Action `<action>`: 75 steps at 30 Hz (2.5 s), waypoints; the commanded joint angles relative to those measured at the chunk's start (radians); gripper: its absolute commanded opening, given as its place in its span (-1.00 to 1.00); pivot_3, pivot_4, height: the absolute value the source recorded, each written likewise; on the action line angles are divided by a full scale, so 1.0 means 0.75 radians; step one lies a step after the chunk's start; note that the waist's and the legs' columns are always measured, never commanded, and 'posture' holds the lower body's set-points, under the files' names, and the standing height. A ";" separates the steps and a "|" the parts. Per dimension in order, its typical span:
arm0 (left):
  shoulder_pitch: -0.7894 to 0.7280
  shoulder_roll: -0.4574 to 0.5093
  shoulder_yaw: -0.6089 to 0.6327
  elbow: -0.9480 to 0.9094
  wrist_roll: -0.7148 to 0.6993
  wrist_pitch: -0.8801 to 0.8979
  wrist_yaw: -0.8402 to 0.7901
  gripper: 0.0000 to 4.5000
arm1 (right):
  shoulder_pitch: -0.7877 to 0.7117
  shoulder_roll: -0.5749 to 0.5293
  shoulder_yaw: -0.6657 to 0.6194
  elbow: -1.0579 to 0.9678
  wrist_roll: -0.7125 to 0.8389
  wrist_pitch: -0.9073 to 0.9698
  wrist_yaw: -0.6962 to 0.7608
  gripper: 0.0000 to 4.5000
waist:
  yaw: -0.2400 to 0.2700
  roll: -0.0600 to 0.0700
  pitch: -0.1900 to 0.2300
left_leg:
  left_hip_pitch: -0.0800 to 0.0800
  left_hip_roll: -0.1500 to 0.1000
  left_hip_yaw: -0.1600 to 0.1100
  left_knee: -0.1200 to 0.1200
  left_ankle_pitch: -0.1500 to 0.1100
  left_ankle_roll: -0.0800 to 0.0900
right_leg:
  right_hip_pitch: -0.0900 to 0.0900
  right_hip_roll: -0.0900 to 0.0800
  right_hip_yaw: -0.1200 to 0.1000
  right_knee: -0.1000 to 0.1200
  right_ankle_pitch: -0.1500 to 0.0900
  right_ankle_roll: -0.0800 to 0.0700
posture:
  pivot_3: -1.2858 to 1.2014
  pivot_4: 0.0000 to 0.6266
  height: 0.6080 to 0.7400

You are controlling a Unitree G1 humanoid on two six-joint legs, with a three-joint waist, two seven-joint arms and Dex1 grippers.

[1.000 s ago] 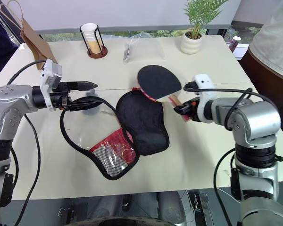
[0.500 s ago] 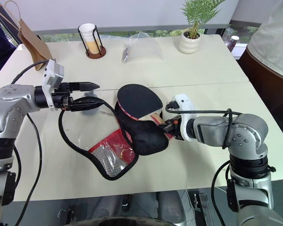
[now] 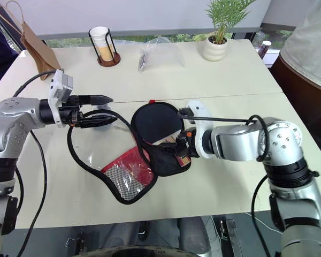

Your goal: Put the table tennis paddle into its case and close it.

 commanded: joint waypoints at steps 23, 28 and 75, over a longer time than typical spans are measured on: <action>0.000 0.482 0.006 0.971 0.490 -0.841 -0.354 0.68 | 0.244 -0.280 0.026 0.028 -1.715 -0.949 1.861 0.99 | 0.011 0.001 0.001 | -0.002 0.001 0.004 -0.001 -0.003 0.003 | -0.004 -0.003 0.002 -0.003 0.000 0.001 | 0.03 -0.52 1.00; 0.112 0.319 0.018 0.776 0.410 -0.797 -0.359 0.68 | 0.237 -0.268 -0.028 0.037 -1.754 -0.914 1.873 0.99 | 0.026 0.001 0.001 | -0.017 0.000 0.005 0.004 -0.003 0.003 | -0.016 -0.003 0.002 -0.002 0.004 0.003 | 0.03 -0.52 1.00; -0.229 -0.633 -0.376 0.693 0.545 -0.682 -0.015 0.68 | 0.479 -0.213 -0.365 -0.228 -1.718 -0.505 1.681 0.99 | 0.034 0.000 0.000 | -0.020 -0.001 0.005 0.026 -0.005 0.008 | -0.009 -0.001 0.003 0.002 0.012 0.012 | 0.03 -0.52 1.00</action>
